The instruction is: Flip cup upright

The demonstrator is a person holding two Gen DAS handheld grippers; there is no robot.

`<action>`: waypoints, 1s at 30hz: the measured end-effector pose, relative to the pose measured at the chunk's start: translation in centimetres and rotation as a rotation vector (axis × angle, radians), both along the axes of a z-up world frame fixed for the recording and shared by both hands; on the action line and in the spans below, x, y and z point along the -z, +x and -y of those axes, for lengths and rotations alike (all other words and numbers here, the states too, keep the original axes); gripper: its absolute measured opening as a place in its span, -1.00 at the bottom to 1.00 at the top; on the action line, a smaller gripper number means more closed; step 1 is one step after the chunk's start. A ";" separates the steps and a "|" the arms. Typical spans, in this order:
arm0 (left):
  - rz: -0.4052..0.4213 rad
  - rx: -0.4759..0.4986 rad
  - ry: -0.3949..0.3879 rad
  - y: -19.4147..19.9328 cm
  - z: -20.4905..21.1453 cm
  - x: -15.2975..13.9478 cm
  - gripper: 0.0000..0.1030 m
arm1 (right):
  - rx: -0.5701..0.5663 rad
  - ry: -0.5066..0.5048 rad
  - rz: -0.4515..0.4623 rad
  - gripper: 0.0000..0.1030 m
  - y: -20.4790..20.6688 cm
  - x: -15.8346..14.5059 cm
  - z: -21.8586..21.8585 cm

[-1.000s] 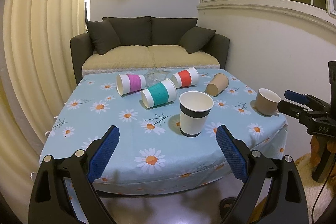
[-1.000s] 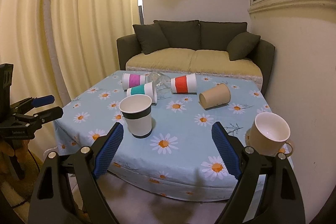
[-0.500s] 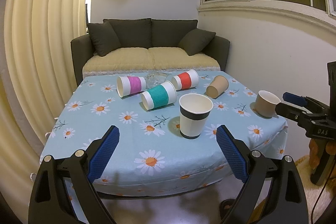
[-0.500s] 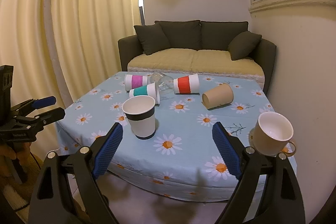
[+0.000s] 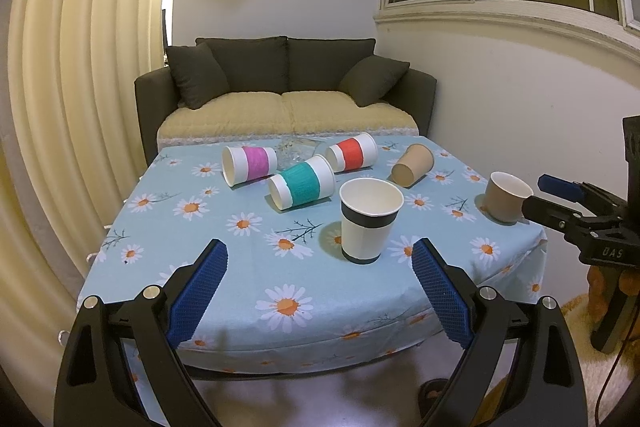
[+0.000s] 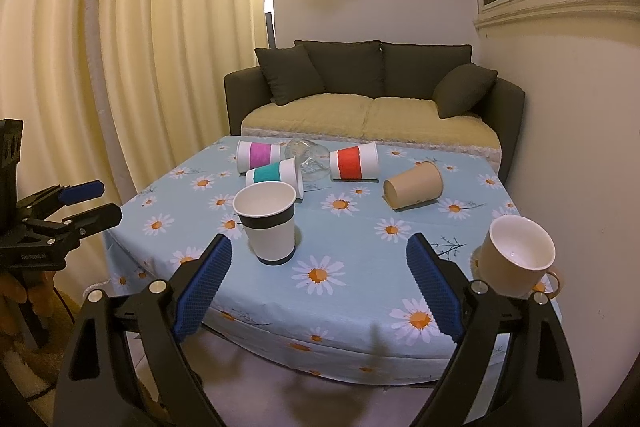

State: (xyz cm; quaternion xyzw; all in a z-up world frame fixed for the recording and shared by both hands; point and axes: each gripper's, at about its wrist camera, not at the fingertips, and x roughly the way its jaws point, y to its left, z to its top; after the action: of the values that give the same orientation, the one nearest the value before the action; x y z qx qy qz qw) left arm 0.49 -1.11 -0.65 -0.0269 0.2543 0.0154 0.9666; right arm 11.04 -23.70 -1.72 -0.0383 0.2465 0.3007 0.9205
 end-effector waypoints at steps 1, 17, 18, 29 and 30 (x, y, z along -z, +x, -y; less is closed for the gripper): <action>0.001 -0.002 0.001 0.0 0.0 0.0 0.77 | 0.001 -0.002 0.002 0.71 0.0 0.0 0.0; 0.000 0.000 0.000 0.0 -0.1 -0.1 0.77 | 0.000 -0.008 0.001 0.72 0.0 0.1 0.0; -0.001 0.001 -0.001 0.0 -0.1 -0.1 0.77 | 0.000 -0.007 0.001 0.72 0.0 0.1 0.0; 0.001 0.006 0.001 0.1 0.0 0.1 0.77 | 0.001 -0.010 0.000 0.73 0.0 0.2 0.0; 0.002 0.007 0.003 0.0 0.0 0.1 0.77 | 0.001 -0.010 0.000 0.73 0.1 0.2 0.0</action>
State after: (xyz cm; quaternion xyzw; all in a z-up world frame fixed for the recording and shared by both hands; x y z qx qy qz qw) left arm 0.53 -1.10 -0.72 -0.0245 0.2533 0.0126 0.9670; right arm 11.11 -23.69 -1.92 -0.0428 0.2479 0.2991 0.9205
